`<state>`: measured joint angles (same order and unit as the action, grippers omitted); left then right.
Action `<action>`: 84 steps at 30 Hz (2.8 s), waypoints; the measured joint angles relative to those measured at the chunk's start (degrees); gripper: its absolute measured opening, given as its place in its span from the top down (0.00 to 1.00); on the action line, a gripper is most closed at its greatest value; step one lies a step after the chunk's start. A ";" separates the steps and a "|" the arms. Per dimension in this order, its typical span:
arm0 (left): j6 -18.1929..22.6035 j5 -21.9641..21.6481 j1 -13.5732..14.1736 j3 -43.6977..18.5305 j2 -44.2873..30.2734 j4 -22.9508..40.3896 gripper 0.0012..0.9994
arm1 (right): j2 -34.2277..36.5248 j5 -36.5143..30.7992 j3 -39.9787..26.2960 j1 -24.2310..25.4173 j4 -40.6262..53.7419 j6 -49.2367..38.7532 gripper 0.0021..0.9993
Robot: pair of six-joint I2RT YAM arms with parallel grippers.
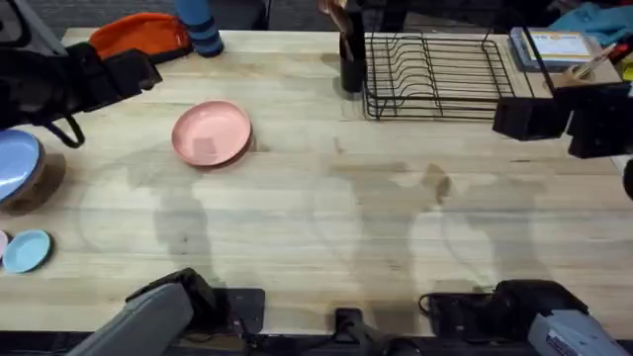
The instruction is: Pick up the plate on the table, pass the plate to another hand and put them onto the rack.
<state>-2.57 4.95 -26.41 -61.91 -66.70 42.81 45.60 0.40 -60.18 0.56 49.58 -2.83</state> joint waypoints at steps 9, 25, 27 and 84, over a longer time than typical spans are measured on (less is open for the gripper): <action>0.00 -0.02 0.00 0.00 -14.14 -3.56 0.01 | 0.00 -0.01 0.00 0.00 0.00 0.00 0.00; -0.43 -0.24 0.02 -1.20 -33.87 -8.81 0.01 | 0.00 -0.02 0.00 0.00 0.02 0.00 0.00; -0.74 -0.24 0.02 -1.25 -33.87 -8.79 0.01 | 0.00 -0.01 0.00 0.00 0.02 0.00 0.00; -4.43 41.58 17.71 -26.80 -36.74 14.60 0.96 | 2.69 0.00 -0.02 0.00 -3.28 0.02 0.00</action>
<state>-7.00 46.53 -8.70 -88.71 -103.44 57.41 48.30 0.40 -60.20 0.56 46.30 -2.81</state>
